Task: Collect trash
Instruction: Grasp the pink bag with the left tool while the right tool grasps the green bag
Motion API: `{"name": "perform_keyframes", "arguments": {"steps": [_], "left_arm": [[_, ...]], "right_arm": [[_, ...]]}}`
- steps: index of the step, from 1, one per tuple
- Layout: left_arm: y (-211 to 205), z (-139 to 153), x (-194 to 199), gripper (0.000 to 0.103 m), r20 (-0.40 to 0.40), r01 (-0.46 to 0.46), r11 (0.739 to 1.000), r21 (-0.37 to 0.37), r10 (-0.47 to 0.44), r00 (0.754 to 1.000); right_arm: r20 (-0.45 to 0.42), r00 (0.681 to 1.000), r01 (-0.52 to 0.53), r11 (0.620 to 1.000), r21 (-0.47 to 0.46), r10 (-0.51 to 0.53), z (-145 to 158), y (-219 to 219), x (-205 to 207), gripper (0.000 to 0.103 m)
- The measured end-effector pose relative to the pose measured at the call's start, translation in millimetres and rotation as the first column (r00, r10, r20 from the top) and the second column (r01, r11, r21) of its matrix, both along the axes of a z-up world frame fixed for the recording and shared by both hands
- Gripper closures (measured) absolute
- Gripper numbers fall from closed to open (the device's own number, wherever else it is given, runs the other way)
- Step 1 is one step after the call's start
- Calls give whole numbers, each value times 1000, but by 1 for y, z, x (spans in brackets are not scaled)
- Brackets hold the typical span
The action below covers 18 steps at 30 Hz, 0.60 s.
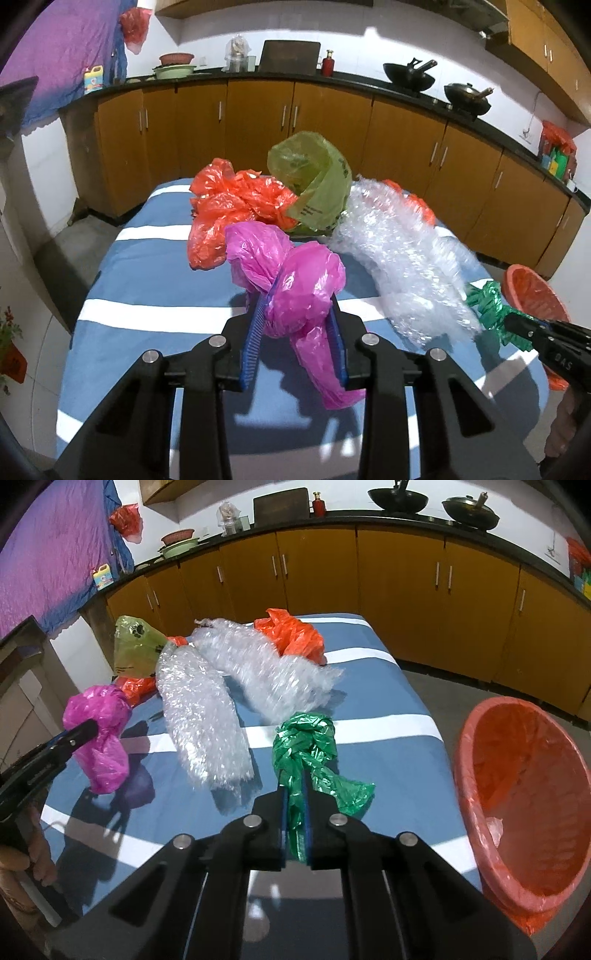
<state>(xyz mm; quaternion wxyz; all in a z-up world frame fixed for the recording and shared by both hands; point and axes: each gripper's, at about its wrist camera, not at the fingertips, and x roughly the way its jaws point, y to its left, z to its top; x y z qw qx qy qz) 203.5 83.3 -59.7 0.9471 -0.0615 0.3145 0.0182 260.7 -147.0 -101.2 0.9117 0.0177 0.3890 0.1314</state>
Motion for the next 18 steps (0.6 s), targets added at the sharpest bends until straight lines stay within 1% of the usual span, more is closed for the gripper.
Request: {"name": "perform_keyframes", "arguments": {"steps": [6, 11, 18], "left_arm": [[-14, 19, -11, 70, 40, 33, 999, -4, -33, 999], [-36, 35, -16, 70, 77, 82, 997, -9, -81, 994], [-68, 47, -17, 70, 104, 153, 988, -23, -150, 983]], "right_arm": [[18, 1000, 20, 1000, 15, -20, 8, -13, -17, 97], [60, 997, 44, 999, 32, -46, 23, -28, -31, 97], [113, 988, 97, 994, 54, -103, 41, -59, -47, 97]]}}
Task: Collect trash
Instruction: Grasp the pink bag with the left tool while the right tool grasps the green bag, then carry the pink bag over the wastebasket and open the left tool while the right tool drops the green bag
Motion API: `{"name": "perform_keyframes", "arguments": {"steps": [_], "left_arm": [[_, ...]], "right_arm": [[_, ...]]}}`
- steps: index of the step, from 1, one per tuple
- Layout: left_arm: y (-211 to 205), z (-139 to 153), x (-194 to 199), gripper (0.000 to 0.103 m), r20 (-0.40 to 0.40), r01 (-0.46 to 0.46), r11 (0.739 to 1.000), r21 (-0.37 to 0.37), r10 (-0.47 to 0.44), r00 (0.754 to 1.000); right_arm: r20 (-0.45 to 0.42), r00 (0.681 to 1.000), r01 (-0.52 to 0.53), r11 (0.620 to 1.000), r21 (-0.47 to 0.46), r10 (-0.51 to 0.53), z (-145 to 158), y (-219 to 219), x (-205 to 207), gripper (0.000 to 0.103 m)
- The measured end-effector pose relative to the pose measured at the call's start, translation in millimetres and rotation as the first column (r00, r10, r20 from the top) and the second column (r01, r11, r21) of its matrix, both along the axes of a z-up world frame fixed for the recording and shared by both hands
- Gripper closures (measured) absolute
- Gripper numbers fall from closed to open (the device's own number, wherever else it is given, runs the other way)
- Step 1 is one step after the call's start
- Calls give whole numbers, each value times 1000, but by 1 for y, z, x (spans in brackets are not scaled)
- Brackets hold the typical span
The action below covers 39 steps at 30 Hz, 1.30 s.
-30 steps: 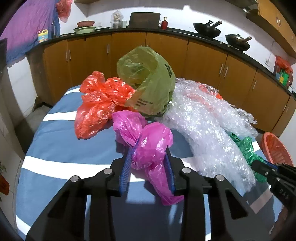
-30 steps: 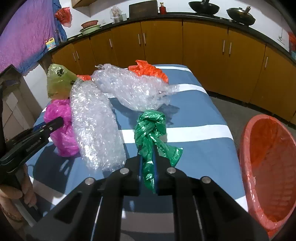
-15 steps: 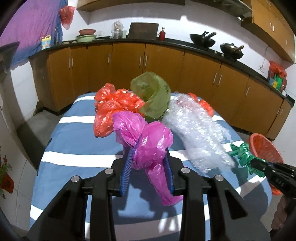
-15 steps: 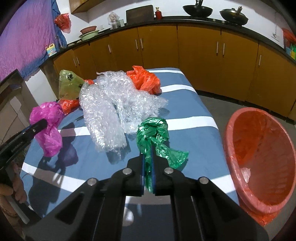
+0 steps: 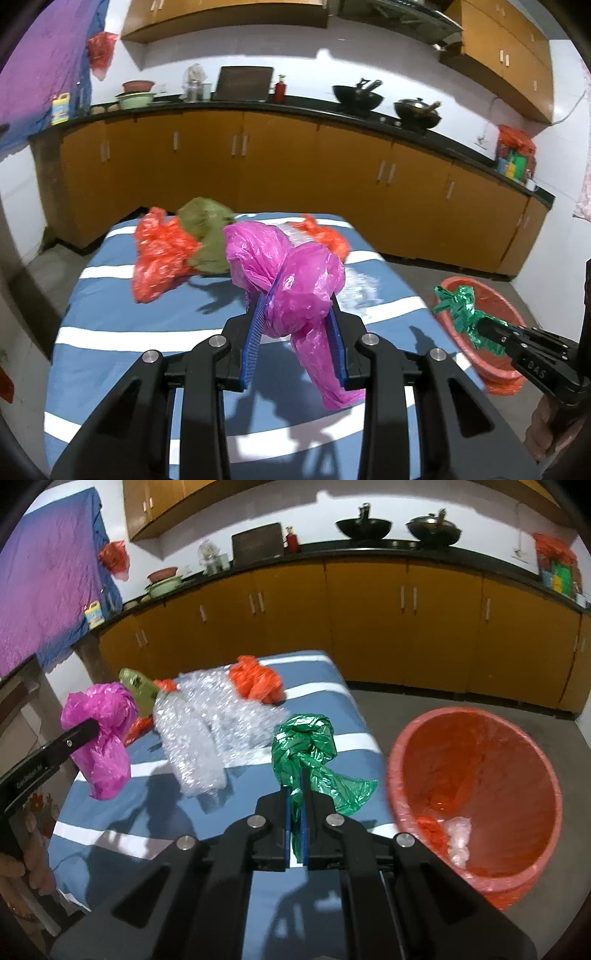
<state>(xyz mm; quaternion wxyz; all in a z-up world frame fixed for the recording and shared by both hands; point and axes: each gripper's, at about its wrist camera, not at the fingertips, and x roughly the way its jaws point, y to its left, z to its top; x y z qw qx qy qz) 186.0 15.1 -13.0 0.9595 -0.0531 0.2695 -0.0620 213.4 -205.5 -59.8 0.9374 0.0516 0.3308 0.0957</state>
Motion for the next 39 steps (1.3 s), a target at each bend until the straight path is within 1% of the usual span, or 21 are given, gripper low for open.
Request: {"name": "perform_keyframes", "arguments": {"steps": [6, 17, 23, 30, 39], "left_arm": [[-34, 5, 1, 70, 11, 70, 998, 6, -70, 997], [-93, 10, 3, 70, 25, 177, 984, 0, -177, 984], [-133, 12, 7, 70, 29, 243, 970, 6, -244, 969], [-175, 5, 14, 70, 16, 319, 948, 14, -319, 948], [-213, -9, 28, 70, -24, 376, 927, 18, -375, 927]], "right_arm": [[36, 997, 71, 997, 5, -71, 10, -36, -10, 97], [65, 979, 195, 981, 23, -196, 12, -97, -21, 97], [65, 965, 254, 967, 30, -255, 8, -130, -27, 97], [63, 946, 316, 948, 44, -318, 5, -162, -31, 97], [53, 932, 356, 933, 56, -359, -2, -178, -24, 97]]}}
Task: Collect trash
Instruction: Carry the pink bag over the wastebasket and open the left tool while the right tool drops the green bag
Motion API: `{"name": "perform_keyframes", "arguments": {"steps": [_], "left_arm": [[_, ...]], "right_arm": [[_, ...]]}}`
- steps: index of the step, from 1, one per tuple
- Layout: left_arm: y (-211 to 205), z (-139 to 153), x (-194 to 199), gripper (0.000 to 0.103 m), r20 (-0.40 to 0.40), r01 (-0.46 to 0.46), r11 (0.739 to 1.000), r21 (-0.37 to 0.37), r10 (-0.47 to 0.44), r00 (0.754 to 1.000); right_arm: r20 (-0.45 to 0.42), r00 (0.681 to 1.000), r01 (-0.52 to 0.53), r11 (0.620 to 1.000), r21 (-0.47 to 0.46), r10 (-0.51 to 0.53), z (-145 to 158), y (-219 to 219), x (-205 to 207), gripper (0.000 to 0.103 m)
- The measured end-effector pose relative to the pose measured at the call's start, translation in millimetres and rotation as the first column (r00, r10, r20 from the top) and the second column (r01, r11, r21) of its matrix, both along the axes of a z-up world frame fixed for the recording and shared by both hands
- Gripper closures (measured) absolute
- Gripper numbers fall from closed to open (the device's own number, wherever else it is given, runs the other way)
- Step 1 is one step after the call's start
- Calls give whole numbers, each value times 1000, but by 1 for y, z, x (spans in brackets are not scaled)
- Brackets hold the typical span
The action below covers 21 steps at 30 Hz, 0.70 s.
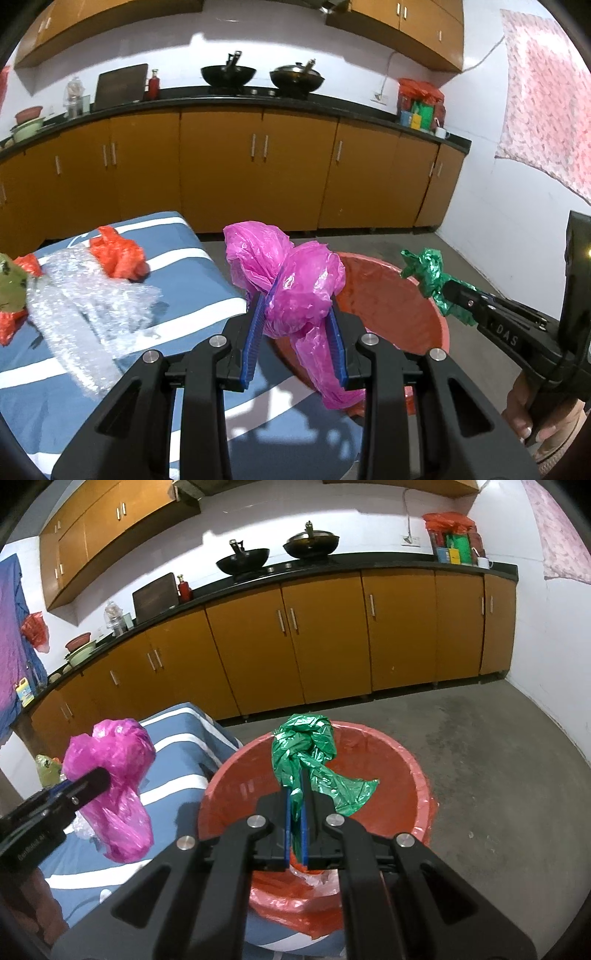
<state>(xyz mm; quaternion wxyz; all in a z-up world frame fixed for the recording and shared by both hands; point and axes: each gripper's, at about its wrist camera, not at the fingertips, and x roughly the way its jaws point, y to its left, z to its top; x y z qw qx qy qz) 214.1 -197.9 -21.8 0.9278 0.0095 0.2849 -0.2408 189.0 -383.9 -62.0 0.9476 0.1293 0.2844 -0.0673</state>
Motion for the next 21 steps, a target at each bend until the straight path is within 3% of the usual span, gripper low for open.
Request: {"name": "perform_keyframes", "arguments": {"steps": [21], "left_arm": [[-59, -31, 29, 70, -31, 118, 990, 78, -116, 993]], "right_arm": [[-3, 1000, 31, 999, 29, -31, -13, -32, 22, 97]]}}
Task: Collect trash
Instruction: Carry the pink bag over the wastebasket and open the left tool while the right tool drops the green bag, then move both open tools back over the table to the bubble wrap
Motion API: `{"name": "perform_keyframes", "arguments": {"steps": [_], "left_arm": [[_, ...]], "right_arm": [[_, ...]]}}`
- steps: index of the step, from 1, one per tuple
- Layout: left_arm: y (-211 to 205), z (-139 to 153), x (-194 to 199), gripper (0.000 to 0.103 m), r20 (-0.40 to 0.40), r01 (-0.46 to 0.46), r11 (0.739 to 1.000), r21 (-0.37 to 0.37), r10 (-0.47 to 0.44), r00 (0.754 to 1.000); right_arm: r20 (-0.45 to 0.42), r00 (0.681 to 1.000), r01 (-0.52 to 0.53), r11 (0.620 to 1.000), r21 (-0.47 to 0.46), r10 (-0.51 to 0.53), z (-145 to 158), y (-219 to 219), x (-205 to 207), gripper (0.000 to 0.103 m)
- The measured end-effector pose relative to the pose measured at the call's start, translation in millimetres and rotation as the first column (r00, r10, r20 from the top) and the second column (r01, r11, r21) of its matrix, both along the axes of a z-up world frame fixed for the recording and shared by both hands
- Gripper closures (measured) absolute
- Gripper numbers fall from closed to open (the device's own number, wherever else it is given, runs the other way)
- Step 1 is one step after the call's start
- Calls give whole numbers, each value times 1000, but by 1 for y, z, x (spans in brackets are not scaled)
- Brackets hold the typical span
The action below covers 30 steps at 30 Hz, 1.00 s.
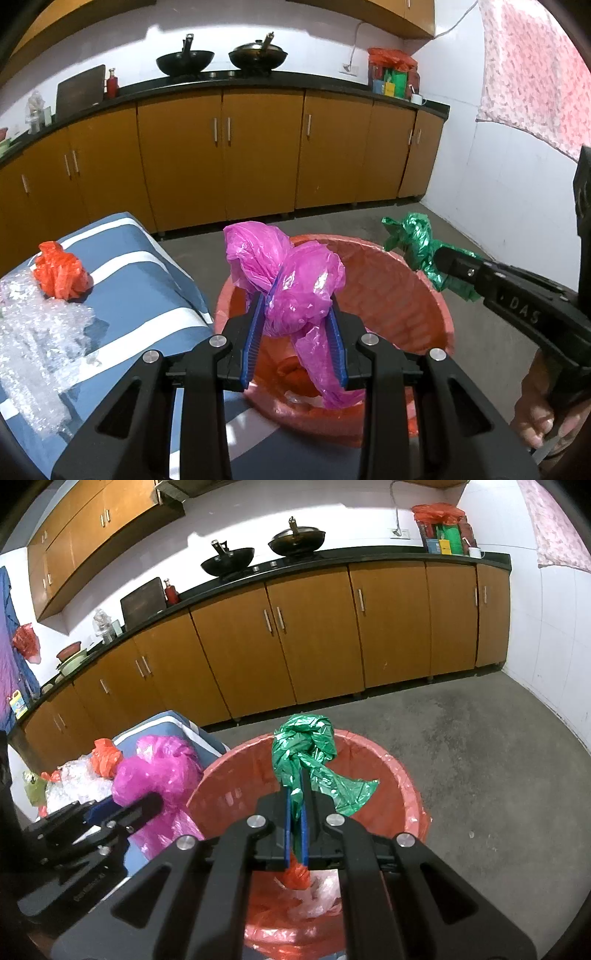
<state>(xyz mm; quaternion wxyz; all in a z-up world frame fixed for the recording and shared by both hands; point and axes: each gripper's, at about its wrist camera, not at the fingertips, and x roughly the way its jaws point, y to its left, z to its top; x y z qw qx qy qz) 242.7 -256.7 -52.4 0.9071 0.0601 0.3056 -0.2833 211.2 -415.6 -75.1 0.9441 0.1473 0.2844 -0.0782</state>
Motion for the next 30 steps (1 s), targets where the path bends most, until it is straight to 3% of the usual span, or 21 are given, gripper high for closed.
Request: {"name": "perform_keyframes", "arguments": {"steps": [10, 16, 24, 30], "left_arm": [[-1, -8, 9, 60, -38, -4, 1000, 5, 4, 999], [20, -6, 7, 56, -40, -56, 998, -3, 56, 998], [88, 2, -11, 50, -3, -184, 982, -35, 184, 983], [162, 9, -26, 49, 41, -337, 940, -49, 339, 940]], "right_arm": [[4, 1000, 8, 1000, 5, -8, -1, -5, 4, 86], [8, 1000, 16, 1000, 1, -16, 4, -5, 0, 76], [13, 999, -51, 999, -14, 52, 11, 24, 2, 71], [6, 986, -168, 986, -25, 168, 14, 78, 16, 71]]}}
